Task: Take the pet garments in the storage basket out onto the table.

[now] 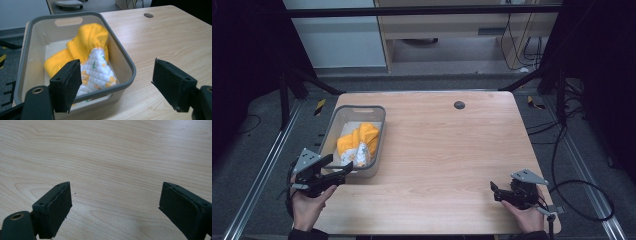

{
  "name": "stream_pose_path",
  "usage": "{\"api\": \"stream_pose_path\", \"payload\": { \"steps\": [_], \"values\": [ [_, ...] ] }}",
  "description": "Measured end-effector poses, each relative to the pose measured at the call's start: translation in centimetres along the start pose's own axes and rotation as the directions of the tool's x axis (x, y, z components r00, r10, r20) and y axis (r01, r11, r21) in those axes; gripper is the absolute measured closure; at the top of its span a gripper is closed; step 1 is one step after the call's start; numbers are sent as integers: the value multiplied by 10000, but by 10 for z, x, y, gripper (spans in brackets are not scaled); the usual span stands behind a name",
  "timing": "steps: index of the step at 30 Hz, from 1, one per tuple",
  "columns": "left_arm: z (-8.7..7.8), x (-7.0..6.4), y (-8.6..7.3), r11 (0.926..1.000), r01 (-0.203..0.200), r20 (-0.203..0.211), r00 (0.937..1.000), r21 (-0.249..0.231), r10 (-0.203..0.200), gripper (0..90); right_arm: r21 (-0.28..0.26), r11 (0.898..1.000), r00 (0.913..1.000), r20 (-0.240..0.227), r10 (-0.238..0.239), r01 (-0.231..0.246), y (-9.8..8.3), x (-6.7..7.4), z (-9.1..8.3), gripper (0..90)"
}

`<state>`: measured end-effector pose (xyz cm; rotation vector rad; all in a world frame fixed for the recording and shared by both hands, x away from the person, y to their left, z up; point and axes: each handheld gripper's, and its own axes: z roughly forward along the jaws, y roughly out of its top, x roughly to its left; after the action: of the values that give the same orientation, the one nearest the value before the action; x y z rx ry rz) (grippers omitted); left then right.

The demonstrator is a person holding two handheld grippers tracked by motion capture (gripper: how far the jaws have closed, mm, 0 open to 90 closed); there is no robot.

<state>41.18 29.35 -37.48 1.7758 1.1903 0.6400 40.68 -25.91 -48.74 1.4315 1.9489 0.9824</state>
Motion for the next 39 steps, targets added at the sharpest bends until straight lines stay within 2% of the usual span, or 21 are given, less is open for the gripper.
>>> {"api": "stream_pose_path", "payload": {
  "steps": [6, 15, 28, 32, 36, 39],
  "values": [
    [2, 1, 17, 9997, -188, -17, 9998, -136, 187, 225, -22, 10000, 10000, -65, 3, -4, 0, 0, 0, 107],
    [11, 5, 29, 9998, -164, -139, 9998, -138, 162, 225, -24, 10000, 10000, -55, 25, -25, 0, -1, 1, 107],
    [39, 11, 37, 9995, -172, -318, 9993, 250, 179, 224, -7, 10000, 10000, -80, 50, -50, 0, 0, 1, 108],
    [48, 12, 41, 9978, -411, -506, 9978, 521, 438, 224, -4, 10000, 10000, -80, 41, -41, 0, 0, 1, 108],
    [54, 16, 43, 9980, -298, -490, 9983, 563, 325, 224, 8, 10000, 10000, -89, 6, -6, 0, -1, 2, 109],
    [58, 17, 43, 9969, -372, -705, 9966, 699, 421, 225, 8, 10000, 10000, -96, 5, -5, 0, -1, 2, 109]
  ]
}}
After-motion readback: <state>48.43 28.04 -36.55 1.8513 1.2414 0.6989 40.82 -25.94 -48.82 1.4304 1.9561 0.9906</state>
